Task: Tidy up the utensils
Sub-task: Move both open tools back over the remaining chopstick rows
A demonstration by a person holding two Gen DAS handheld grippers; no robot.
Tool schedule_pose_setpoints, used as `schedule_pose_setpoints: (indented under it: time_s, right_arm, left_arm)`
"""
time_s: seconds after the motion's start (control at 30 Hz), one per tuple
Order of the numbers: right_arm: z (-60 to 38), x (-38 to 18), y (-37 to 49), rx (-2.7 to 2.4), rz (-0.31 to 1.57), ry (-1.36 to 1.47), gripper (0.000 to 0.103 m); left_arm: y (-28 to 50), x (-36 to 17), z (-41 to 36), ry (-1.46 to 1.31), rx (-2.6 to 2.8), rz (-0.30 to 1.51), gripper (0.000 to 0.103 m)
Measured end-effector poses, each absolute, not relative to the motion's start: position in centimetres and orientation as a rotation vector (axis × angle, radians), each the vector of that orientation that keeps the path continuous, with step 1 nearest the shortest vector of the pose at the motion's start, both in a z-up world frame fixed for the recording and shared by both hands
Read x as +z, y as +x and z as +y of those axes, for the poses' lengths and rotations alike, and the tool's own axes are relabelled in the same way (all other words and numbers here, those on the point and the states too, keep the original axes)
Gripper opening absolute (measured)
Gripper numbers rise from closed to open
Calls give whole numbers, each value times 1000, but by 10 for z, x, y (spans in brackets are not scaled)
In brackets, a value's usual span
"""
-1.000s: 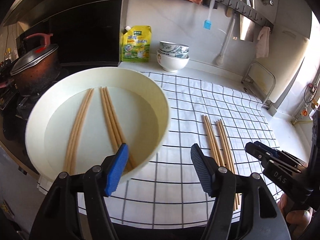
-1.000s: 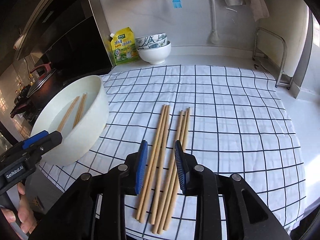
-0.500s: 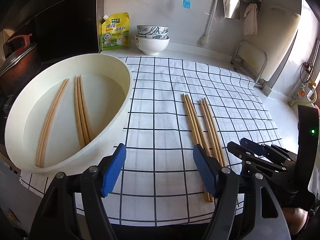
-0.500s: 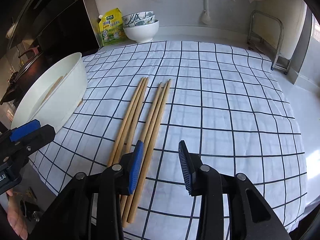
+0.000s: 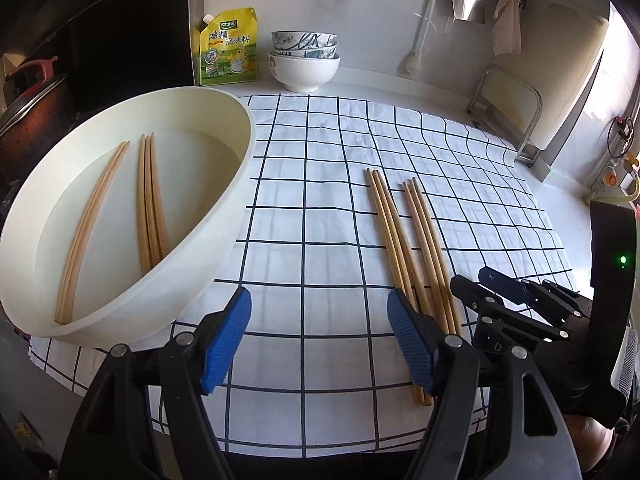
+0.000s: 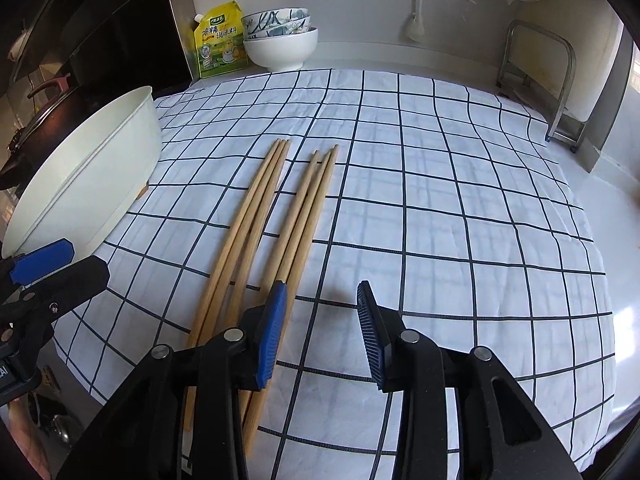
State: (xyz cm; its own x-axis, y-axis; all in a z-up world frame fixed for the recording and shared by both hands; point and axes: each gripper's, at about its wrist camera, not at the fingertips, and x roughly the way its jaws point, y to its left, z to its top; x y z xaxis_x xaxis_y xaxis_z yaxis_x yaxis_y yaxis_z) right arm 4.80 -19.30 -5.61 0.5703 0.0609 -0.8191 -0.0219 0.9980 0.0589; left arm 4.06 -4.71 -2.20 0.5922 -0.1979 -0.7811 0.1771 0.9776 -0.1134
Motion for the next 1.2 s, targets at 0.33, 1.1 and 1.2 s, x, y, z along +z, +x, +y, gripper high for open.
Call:
schedule_pose_setpoints:
  time_s: [0.33, 1.1, 1.2]
  right_arm:
    - [-187, -58, 47, 54, 968, 3, 35]
    - [-225, -62, 53, -22, 940, 23, 35]
    - [-230, -61, 51, 3, 931, 51, 36]
  left_arm:
    - [43, -27, -50, -25, -215, 925, 69]
    - [48, -43, -66, -24, -200, 960, 74]
    - [49, -46, -71, -17, -197, 966, 76]
